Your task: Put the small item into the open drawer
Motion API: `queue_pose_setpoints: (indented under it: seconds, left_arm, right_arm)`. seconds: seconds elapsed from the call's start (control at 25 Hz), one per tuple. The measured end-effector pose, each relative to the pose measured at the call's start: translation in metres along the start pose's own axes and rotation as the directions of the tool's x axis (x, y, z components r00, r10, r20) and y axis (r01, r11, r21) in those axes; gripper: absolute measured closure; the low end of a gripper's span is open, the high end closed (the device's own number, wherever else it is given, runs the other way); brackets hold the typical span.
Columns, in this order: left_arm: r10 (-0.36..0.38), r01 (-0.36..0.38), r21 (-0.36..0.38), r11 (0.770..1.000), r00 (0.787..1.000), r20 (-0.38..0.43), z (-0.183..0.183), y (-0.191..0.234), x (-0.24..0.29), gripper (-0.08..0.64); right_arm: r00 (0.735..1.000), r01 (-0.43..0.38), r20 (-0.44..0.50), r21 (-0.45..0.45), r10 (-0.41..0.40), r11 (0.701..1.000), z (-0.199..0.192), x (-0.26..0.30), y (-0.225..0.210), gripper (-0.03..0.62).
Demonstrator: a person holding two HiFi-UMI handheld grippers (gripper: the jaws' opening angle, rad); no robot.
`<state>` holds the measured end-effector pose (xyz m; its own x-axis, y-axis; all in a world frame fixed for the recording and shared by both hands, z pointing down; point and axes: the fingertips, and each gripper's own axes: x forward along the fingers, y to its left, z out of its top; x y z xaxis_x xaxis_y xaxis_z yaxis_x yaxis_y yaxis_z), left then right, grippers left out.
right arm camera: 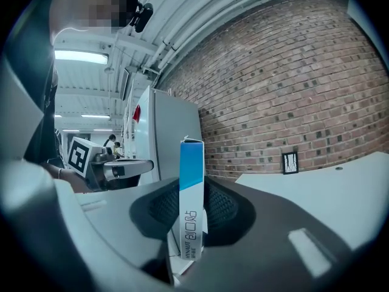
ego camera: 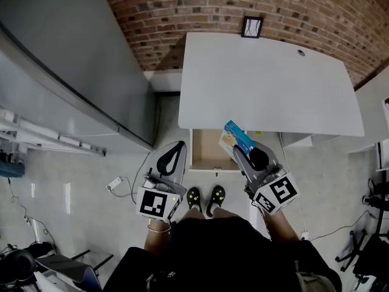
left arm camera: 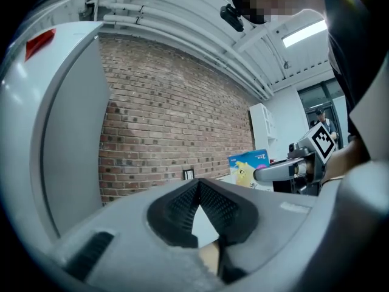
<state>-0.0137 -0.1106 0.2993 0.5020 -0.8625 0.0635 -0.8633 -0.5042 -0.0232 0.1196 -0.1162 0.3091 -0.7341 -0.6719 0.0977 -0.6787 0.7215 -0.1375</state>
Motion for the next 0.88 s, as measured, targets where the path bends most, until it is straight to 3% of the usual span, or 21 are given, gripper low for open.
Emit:
queue_pose_setpoints:
  seconds: [0.88]
  left_arm:
    - [-0.026,0.023,-0.065,0.998,0.999,-0.044,-0.048,0.038,0.025,0.565]
  right_arm:
    - [0.993,0.018,-0.119,-0.005,-0.019,1.000,-0.061,0.051,-0.014,0.508]
